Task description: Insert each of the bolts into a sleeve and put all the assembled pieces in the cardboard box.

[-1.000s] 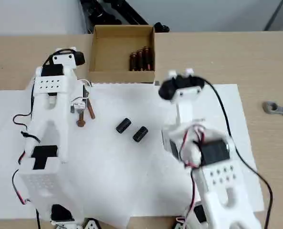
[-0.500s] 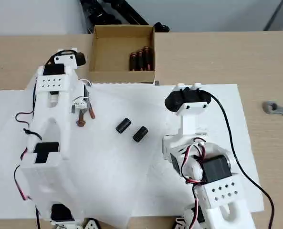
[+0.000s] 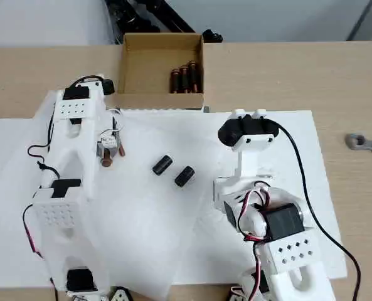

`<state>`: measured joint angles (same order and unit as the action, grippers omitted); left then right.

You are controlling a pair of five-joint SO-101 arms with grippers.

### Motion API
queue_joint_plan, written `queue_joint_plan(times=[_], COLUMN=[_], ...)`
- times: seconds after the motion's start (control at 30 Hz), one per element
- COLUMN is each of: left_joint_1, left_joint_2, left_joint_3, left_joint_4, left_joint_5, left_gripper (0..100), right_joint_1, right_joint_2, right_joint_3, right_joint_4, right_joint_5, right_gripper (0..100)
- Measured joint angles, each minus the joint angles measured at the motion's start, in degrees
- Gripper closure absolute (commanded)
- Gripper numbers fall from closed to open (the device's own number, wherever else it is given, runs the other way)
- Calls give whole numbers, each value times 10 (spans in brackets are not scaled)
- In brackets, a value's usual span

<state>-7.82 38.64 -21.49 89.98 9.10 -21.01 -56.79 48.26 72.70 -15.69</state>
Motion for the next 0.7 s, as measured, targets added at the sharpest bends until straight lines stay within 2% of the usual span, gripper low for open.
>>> queue_joint_plan(times=[0.43, 0.7], left_joint_1=[2, 15], left_joint_2=[3, -122], left_joint_3=[-11, 1], left_joint_4=[19, 72], left_joint_5=[-2, -60], left_gripper=[994, 994], right_joint_1=[-1, -1], right_joint_2=[0, 0], right_joint_3=[0, 0], right_joint_4=[0, 0], right_joint_5=[0, 0], right_gripper=[833, 833])
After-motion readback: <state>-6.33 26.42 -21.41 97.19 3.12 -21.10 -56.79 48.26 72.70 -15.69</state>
